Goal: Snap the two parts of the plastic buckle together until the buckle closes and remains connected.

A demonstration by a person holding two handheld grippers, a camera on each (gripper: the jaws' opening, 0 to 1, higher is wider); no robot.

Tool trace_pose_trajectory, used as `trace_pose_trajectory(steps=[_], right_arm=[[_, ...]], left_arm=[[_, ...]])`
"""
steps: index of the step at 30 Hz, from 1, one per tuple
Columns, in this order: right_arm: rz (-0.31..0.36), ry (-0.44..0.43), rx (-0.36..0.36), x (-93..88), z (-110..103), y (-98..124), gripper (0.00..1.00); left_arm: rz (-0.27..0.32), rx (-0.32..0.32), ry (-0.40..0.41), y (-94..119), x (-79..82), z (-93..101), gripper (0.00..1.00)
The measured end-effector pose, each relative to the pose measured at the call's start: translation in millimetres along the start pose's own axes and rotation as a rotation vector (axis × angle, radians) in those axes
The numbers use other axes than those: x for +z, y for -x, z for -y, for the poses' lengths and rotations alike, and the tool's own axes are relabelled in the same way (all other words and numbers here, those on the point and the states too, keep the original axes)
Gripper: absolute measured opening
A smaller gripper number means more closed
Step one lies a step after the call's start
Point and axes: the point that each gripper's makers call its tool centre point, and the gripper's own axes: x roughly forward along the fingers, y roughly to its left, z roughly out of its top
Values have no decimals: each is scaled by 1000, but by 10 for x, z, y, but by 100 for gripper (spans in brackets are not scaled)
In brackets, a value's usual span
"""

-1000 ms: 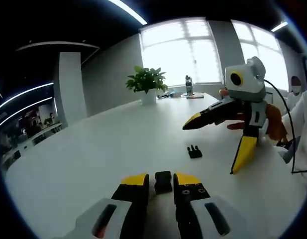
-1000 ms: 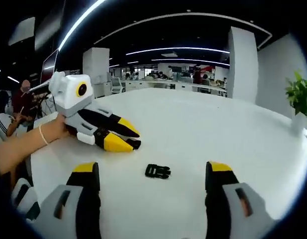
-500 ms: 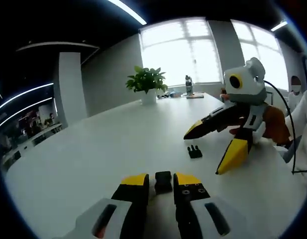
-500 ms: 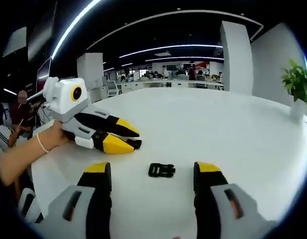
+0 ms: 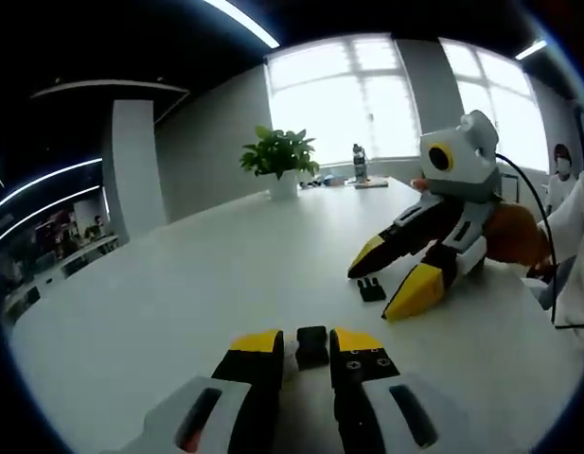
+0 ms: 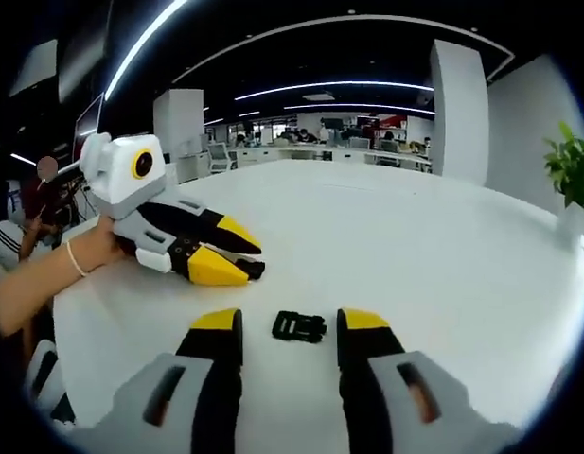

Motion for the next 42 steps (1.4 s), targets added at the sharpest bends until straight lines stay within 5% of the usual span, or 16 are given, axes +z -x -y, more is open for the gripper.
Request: trace_pose_trajectory(steps=[7,17,23,29,39,42], right_arm=[[-2,38,7,-2,124,-37,23],[18,51,42,8,207,-22,22],[47,-24,233,53,37,-11,22],[73,42,385,122,63,11,22],[24,285,689,62,-40,118,22],[15,298,711,49,-37,100,22]], left_arm=[[-5,1,-5,-7,-11,11,19],[-6,2,-6,-8,-16,20,19],[-6,2,-6,-10,-15,11,19],[-5,2,-6,-8,-15,17,19],[-5,3,-5,-11,-11,-1,19],[-4,3,-5,-11,-11,-2,19]])
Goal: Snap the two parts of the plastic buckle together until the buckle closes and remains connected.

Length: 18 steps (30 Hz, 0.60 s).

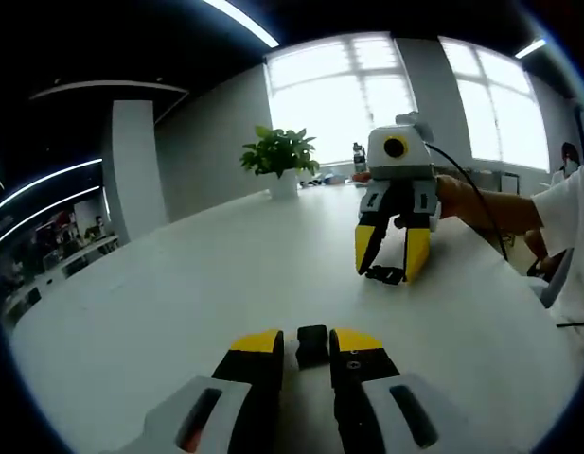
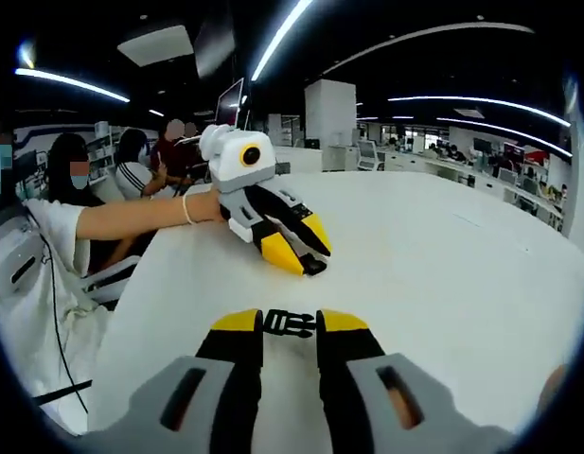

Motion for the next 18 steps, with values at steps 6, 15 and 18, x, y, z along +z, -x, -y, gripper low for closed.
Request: trace_pose_trajectory(steps=[6,15,18], right_arm=[[-34,46,75,-46,-32,-28,22],[-161,172,189,-93,-40,-34,22],[-186,164,223,-98,-37,-50,23]], left_arm=[[0,0,-1,-2,4,-16,19],[1,1,-1,-2,2,3,19],[1,1,-1,-2,0,9,19]])
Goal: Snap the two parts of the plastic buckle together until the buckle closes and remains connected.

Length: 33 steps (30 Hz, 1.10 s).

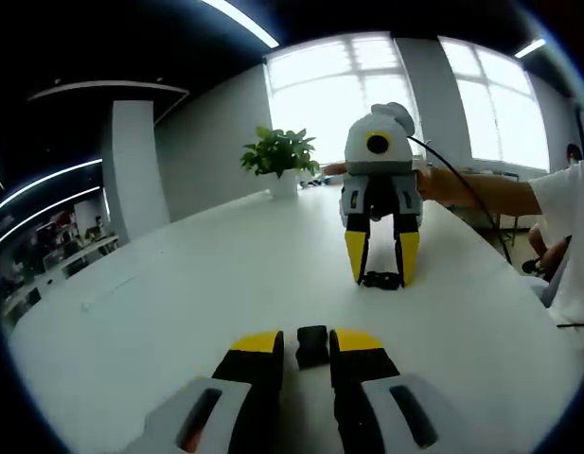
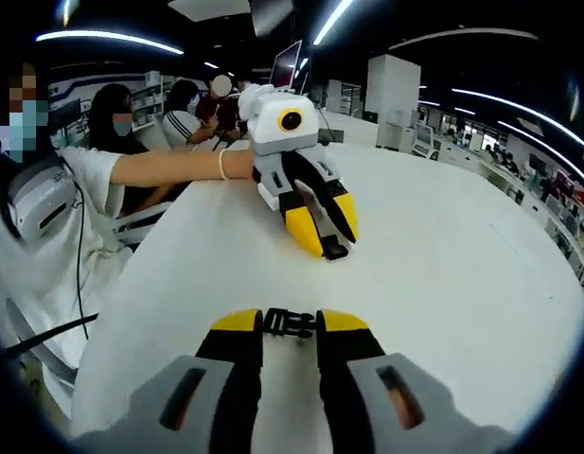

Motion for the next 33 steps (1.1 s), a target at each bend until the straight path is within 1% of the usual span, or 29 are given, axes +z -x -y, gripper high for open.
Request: trace_pose_trajectory(steps=[2,4,6,8,11,12,13,15,16,17,18,19,22,24,25,26,28,29,31,33], right_arm=[[-13,-9,-1,-10,21,1,23],[-15,-20,-33,-24,95,21,23],[-1,-40,-65,-35,138,41,24],[18,-84,-117,-49,175,64,28],[80,-178,-193,-19,182,90,47],[91,-201,-240,-18,209,111,57],[95,-207,-274,-18,226,126,64],[103,-259,-384,-30,221,167,76],[110,-299,-439,-40,214,186,77],[130,-304,-476,-11,184,196,77],[176,-313,-512,57,154,200,76],[208,-348,-555,92,107,201,75],[241,-466,-662,63,64,190,70],[240,-507,-705,23,80,194,68],[244,-504,-736,32,97,208,69],[234,-474,-772,45,121,233,69],[177,-421,-854,34,136,291,66],[144,-408,-876,27,119,284,64],[155,-398,-868,81,91,228,62],[171,-394,-852,121,75,178,57]], left_arm=[[0,0,0,1,-1,7,18],[1,0,-1,0,-2,15,19],[0,1,-1,-1,-1,13,18],[0,0,-2,-2,-1,15,18],[1,-1,-3,-3,1,18,18],[1,-1,-3,-5,1,17,18],[1,-1,-3,-5,2,13,18],[2,0,-3,-5,3,10,18],[2,0,-3,-5,4,11,18],[2,0,-3,-4,4,15,18],[2,1,-3,-4,4,16,18],[3,1,-3,-4,4,17,18],[4,4,-4,1,3,22,18],[4,5,-4,4,2,29,18],[4,5,-6,4,3,28,18],[4,5,-6,3,3,26,18],[4,4,-5,2,4,21,18],[5,4,-5,1,5,17,18],[5,5,-6,1,4,22,18],[4,6,-7,3,4,25,18]])
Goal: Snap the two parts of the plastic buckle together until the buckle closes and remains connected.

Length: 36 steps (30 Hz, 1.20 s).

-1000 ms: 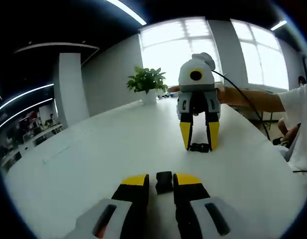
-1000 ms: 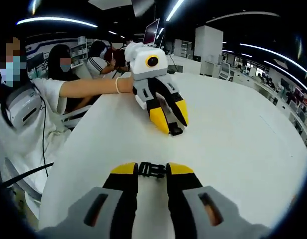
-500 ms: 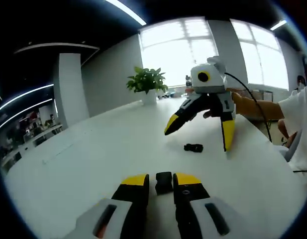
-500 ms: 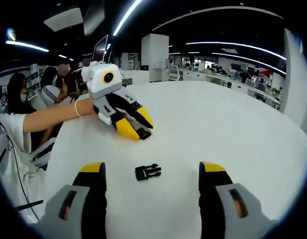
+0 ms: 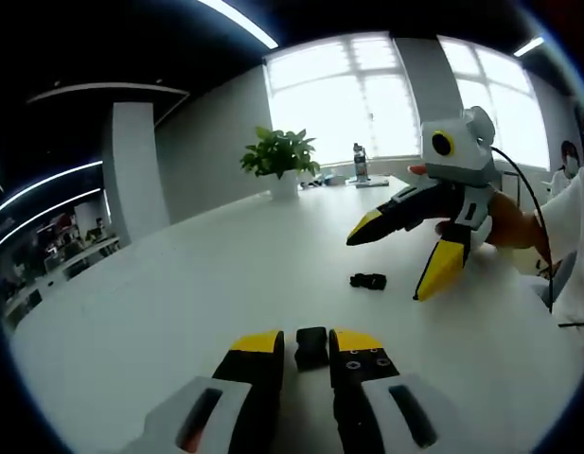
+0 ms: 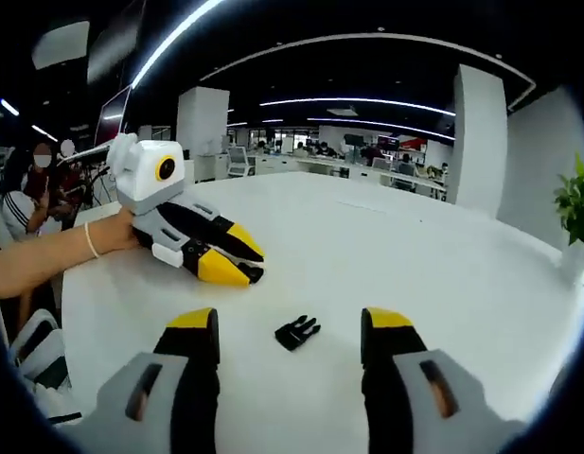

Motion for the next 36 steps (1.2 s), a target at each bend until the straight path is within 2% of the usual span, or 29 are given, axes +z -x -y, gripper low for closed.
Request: trace_pose_trajectory(steps=[4,9,13,18,22,28,36], right_arm=[[-14,-51,-5,-53,8,-51,55],[-63,-58,-2,-153,17,-86,51],[-68,-52,20,-154,3,-119,45],[-58,-24,22,-150,0,-95,29],[-59,-30,42,-164,-6,-87,26],[-56,-12,65,-178,16,-75,14],[-53,-1,83,-187,60,-80,14]], left_arm=[[0,0,-1,-1,2,-3,18],[0,-2,-2,-11,6,-5,18],[0,0,-3,-12,7,-3,18],[0,-1,-3,-15,8,-5,18],[0,-1,-3,-20,9,-19,18],[1,0,-3,-25,7,-19,18],[2,1,-4,-26,3,-7,18]])
